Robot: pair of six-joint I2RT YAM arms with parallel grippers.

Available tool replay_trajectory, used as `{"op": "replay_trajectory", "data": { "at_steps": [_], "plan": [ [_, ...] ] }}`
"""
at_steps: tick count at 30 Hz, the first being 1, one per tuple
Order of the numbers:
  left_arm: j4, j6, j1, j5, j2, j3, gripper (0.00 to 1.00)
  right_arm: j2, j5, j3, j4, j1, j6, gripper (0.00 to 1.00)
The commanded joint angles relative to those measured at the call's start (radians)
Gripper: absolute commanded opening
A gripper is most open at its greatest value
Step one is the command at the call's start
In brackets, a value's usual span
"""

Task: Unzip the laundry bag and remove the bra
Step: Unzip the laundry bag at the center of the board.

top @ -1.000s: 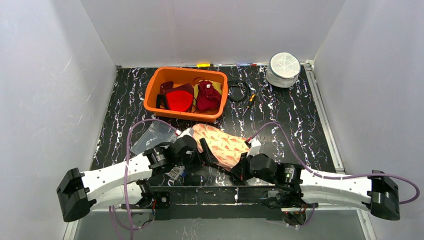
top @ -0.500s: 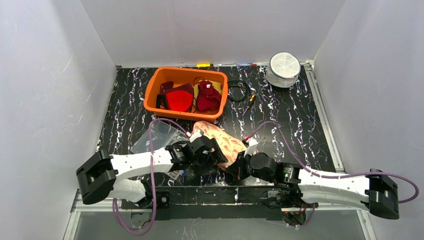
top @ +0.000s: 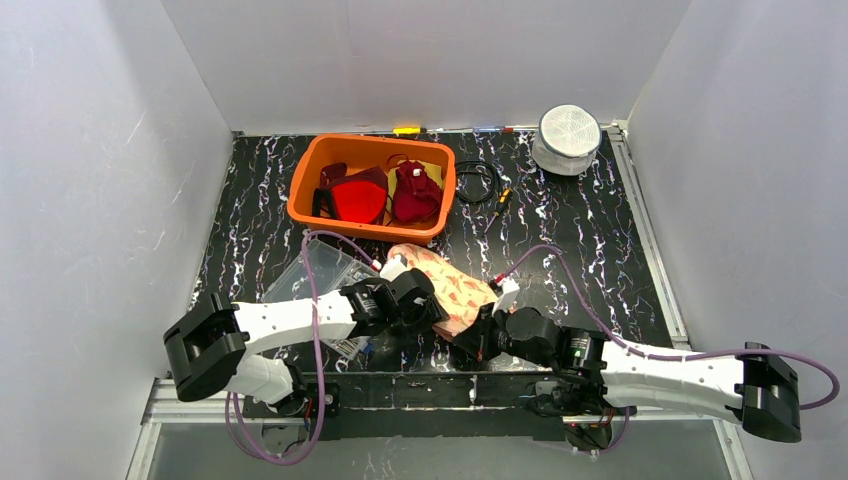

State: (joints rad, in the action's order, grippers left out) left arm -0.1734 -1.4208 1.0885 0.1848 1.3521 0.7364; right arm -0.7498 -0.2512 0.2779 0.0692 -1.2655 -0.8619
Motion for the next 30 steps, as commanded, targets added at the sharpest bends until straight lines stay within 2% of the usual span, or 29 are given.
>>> {"op": "replay_trajectory", "data": {
  "at_steps": [1,10,18,22,30],
  "plan": [
    [-0.064,-0.004,-0.001,0.068,-0.006,0.03,0.38,0.026,0.006,-0.002,0.019,-0.003,-0.007,0.01],
    [-0.112,-0.003,-0.016,0.104,-0.019,0.034,0.01,0.081,-0.008,0.017,-0.067,-0.005,-0.003,0.01],
    [-0.143,0.016,-0.035,0.128,-0.075,0.012,0.0,0.162,-0.053,0.048,-0.233,-0.004,0.006,0.01],
    [-0.132,0.087,-0.053,0.105,-0.098,0.011,0.0,0.198,-0.105,0.059,-0.323,-0.005,-0.024,0.01],
    [-0.033,0.282,-0.128,-0.069,-0.124,-0.029,0.0,0.266,-0.15,0.043,-0.375,-0.004,-0.057,0.01]
  ]
}}
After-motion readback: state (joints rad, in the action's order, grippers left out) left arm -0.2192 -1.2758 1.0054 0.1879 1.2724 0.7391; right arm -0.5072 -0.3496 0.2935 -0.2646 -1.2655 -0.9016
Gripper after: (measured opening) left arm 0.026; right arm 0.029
